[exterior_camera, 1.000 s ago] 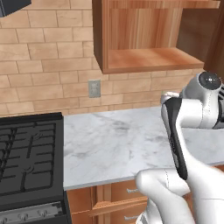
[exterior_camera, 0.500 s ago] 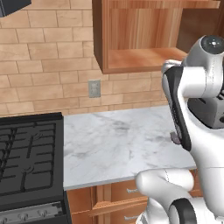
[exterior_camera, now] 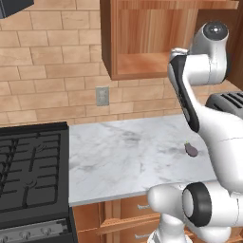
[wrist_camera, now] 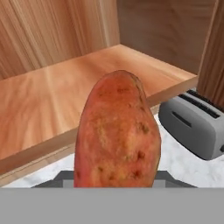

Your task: Pick the sweet potato, eggplant from the counter and place them in the cabinet. Then close the cabinet.

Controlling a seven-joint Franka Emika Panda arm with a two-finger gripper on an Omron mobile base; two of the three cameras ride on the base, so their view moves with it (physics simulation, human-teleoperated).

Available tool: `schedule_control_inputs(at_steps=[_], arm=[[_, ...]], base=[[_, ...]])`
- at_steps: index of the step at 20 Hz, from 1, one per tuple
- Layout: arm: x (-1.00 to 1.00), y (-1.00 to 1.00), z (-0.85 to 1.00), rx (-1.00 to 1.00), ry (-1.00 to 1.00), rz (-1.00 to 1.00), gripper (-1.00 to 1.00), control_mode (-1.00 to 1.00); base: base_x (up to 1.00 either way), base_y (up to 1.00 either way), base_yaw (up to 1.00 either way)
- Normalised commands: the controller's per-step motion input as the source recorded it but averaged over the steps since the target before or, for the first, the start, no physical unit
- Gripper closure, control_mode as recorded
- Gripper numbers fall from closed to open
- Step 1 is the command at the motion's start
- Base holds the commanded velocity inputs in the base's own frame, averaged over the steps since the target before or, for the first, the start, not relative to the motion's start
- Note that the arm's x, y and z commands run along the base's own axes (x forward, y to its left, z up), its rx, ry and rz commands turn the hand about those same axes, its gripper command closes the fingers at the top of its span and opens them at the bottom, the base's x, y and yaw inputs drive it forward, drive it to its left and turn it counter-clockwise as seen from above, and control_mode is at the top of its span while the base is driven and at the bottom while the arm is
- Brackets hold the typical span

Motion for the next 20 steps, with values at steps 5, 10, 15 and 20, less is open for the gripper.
schedule_control_inputs(at_steps=[5,10,15,20], arm=[[0.75,-0.14,-0.47,-0.09,-0.18,-0.06,1.0,-1.0],[0.52,-0.38,0.05,-0.01,-0.02,-0.11,1.0,-1.0],[0.71,-0.47,0.24,0.0,0.08,-0.09,1.0,-1.0],[0.72,-0.36,0.15,0.0,0.16,-0.07,1.0,-1.0]], base=[[0.0,0.0,0.0],[0.0,0.0,0.0],[0.0,0.0,0.0],[0.0,0.0,0.0]])
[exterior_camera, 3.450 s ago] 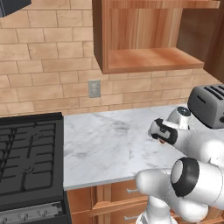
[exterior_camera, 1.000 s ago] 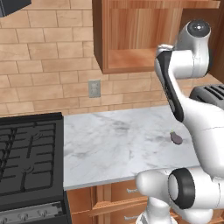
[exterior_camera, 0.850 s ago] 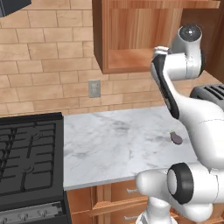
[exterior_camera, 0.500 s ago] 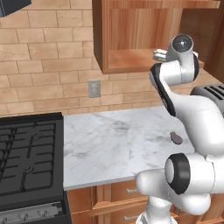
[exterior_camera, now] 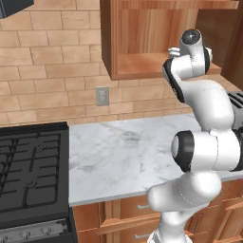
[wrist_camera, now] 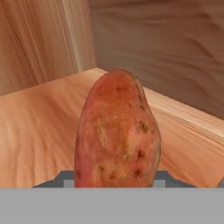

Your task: Pick the sweet potato, eggplant from the counter and place them in the cabinet. Then close the cabinet.

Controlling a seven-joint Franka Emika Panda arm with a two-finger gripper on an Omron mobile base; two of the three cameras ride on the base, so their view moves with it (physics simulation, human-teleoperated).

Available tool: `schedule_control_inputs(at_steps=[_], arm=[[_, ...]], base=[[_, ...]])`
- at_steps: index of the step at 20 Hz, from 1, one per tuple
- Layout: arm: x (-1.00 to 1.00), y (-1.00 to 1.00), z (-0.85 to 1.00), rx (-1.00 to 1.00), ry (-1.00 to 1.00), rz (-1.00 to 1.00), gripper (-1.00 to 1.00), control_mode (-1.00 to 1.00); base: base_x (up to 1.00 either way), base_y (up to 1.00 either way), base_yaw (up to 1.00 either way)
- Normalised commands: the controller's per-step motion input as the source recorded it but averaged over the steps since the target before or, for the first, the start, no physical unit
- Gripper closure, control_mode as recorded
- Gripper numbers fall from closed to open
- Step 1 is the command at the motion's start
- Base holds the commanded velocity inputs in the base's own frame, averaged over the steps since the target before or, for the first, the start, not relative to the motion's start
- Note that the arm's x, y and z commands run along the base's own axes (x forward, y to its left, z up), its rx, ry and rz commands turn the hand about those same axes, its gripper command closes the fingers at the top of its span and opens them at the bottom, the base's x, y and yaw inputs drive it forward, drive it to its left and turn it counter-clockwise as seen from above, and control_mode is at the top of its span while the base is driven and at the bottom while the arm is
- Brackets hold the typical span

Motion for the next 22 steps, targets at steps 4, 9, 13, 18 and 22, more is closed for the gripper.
schedule_control_inputs(at_steps=[4,9,13,18,22], arm=[[0.86,-0.31,0.0,0.0,0.13,-0.06,1.0,-1.0],[0.79,-0.16,-0.11,0.0,0.01,-0.05,1.0,-1.0],[0.58,-0.05,0.0,0.0,0.0,-0.02,1.0,-1.0],[0.13,0.0,-0.01,0.0,0.0,0.0,-1.0,-1.0],[0.0,0.0,0.0,0.01,0.0,0.0,-1.0,-1.0]], base=[[0.0,0.0,0.0],[0.0,0.0,0.0],[0.0,0.0,0.0],[0.0,0.0,0.0],[0.0,0.0,0.0]])
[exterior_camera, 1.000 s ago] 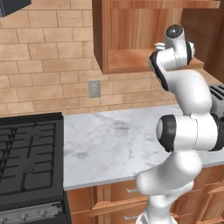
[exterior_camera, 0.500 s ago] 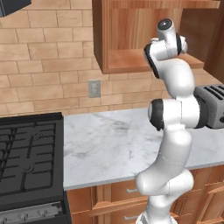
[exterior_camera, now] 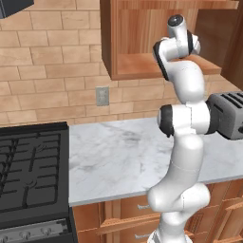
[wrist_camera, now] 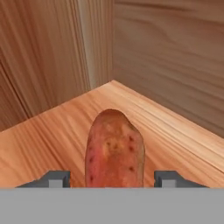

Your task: Pick the sweet potato, eggplant from the counter and place them in the cabinet. Then close the cabinet.

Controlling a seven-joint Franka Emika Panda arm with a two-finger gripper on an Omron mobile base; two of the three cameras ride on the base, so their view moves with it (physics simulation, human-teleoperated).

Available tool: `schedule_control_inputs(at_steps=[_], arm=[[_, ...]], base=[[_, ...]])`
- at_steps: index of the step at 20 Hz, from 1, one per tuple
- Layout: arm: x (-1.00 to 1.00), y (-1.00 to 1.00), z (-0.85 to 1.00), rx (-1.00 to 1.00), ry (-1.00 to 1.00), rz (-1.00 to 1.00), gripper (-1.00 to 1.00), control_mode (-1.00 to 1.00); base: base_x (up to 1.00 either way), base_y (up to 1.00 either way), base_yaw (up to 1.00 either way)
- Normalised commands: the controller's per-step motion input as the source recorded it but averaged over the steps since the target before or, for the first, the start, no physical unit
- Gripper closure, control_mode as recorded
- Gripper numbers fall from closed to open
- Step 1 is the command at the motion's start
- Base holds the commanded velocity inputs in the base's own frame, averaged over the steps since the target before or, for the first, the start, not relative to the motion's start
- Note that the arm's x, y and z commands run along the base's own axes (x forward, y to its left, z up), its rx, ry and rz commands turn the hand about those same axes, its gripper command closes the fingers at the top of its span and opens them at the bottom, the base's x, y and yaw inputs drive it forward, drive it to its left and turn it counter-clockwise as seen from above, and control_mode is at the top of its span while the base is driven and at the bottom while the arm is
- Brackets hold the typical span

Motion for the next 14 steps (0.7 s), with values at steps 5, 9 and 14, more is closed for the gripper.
schedule_control_inputs(at_steps=[5,9,14], arm=[[0.0,0.0,-0.49,-0.06,-0.09,0.0,-1.0,-1.0],[-0.5,-0.01,-1.0,-0.16,-0.3,0.01,-1.0,-1.0],[-1.0,0.0,-0.31,-0.15,-0.48,0.03,-1.0,-1.0]], base=[[0.0,0.0,0.0],[0.0,0.0,0.0],[0.0,0.0,0.0]])
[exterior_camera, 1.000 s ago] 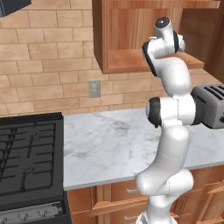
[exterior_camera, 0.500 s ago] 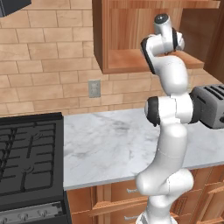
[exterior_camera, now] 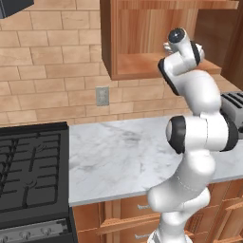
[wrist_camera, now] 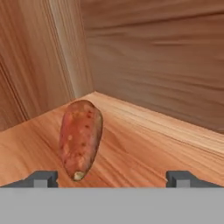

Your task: Pick the sweet potato, eggplant from the counter and place them in the cabinet. Then close the cabinet.

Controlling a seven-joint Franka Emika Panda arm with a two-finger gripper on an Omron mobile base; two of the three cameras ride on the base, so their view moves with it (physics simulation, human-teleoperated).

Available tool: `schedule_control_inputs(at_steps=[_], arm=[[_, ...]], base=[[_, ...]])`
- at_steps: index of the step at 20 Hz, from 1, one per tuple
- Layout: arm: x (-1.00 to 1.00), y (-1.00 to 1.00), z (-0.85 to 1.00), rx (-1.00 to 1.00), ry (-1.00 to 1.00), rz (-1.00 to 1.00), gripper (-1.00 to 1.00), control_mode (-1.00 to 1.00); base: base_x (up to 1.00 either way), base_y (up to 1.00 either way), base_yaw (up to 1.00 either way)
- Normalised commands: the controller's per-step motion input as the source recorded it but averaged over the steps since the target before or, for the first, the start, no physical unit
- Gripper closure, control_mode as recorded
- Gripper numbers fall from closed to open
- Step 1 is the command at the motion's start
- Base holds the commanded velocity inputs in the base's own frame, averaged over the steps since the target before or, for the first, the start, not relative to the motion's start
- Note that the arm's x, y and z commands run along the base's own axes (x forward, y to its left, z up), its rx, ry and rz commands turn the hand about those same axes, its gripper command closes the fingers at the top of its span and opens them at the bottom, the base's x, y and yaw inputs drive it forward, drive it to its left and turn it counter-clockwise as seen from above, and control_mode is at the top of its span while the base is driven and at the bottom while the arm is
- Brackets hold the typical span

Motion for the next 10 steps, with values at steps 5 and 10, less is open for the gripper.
schedule_control_inputs(at_steps=[5,10], arm=[[-1.0,0.0,0.02,-0.06,-0.34,0.0,-1.0,-1.0],[-1.0,0.0,0.54,0.04,-0.1,0.0,-1.0,-1.0]], base=[[0.0,0.0,0.0],[0.0,0.0,0.0]])
